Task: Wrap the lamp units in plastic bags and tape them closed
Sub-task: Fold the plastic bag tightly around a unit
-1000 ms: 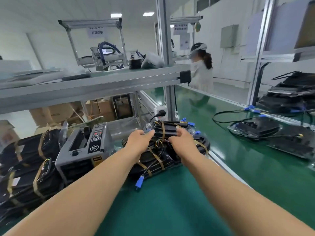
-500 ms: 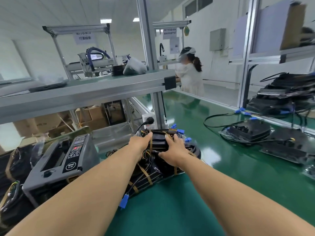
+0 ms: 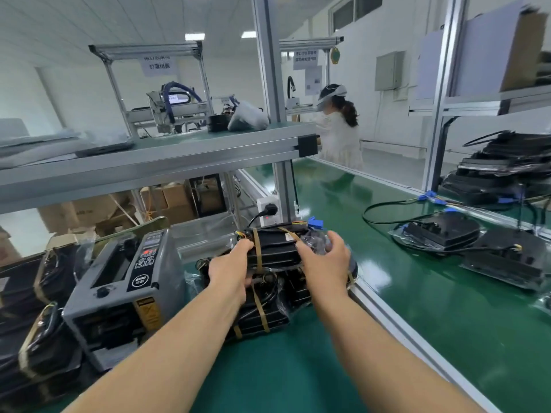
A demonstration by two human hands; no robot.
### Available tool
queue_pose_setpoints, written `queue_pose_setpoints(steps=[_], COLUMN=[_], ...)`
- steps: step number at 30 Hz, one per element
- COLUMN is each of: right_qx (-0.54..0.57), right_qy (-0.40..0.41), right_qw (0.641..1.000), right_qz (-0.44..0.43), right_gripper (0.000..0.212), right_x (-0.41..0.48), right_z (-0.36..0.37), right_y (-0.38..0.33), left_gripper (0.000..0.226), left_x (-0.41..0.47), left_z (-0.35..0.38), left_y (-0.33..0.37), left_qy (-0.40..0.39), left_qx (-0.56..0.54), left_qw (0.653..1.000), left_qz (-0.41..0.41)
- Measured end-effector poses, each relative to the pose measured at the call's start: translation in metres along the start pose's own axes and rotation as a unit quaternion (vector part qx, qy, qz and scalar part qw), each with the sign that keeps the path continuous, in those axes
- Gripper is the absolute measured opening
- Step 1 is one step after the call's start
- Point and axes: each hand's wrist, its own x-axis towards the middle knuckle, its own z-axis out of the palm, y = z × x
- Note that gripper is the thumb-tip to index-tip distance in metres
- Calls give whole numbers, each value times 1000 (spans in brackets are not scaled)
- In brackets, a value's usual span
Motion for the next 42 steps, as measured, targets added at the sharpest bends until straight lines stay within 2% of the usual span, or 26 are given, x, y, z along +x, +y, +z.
queue_pose_setpoints(steps=[2,4,5,8,9,10,12,13,14,15,16,17,18,19,20,22,25,26,29,31,34,36,38,40,42], right_qx=[125,221,256,309,297,278,229,204,184,167,149,129,107,80,48,-4,-60,-70,-80,-77,-66,-60,-62,-58,-61], right_qy=[-28,-111,-144,-230,-247,-259,-291,-313,-340,-368,-395,-418,-436,-448,-455,-466,-472,-475,-493,-503,-512,-516,-513,-519,-560], right_qw=[989,961,945,908,907,909,917,919,917,911,905,899,893,890,889,883,875,872,859,853,848,847,848,844,818], right_qz=[72,121,142,168,172,172,151,129,103,77,55,34,14,-5,-23,-55,-93,-96,-111,-117,-116,-113,-118,-119,-116], right_gripper=[104,113,106,39,31,39,70,74,68,57,50,48,49,51,53,54,54,55,56,58,61,64,67,70,79], right_x=[-21,-46,-56,-86,-95,-104,-121,-130,-139,-146,-153,-160,-166,-171,-177,-188,-197,-199,-203,-205,-204,-201,-198,-194,-189], right_z=[5,11,15,25,26,28,29,29,28,27,25,24,22,20,18,14,14,14,18,21,23,24,24,25,23], right_y=[-7,-13,-12,-9,-7,-6,-8,-10,-14,-18,-23,-26,-30,-33,-36,-39,-39,-39,-42,-44,-43,-43,-42,-41,-40], left_gripper=[13,8,8,12,15,20,25,26,27,29,34,36,34,22,16,22,26,27,40,45,36,31,29,29,16], left_x=[-25,-55,-70,-104,-115,-124,-140,-148,-154,-160,-172,-177,-179,-184,-186,-189,-183,-183,-177,-168,-160,-158,-162,-171,-177], left_z=[-30,-62,-77,-121,-134,-145,-169,-180,-194,-208,-221,-232,-241,-252,-258,-258,-266,-267,-261,-257,-251,-251,-252,-250,-246], left_y=[-10,-24,-31,-47,-52,-58,-64,-65,-66,-70,-68,-72,-72,-72,-69,-63,-57,-52,-32,-19,-10,-10,-15,-21,-27], left_qy=[-24,-37,-41,-8,4,12,28,28,17,41,95,74,30,-29,-72,-7,66,76,70,43,2,14,19,8,12], left_qx=[-39,-63,-75,-114,-124,-126,-113,-105,-103,-122,-197,-164,-129,-76,57,194,221,212,236,249,274,252,240,276,309], left_qw=[999,997,996,993,991,989,987,986,988,988,969,977,987,996,995,978,966,962,924,903,881,867,834,788,769], left_qz=[-19,-26,-28,-43,-58,-78,-114,-125,-114,-89,-116,-111,-88,-33,41,71,114,157,292,348,385,429,496,551,559])
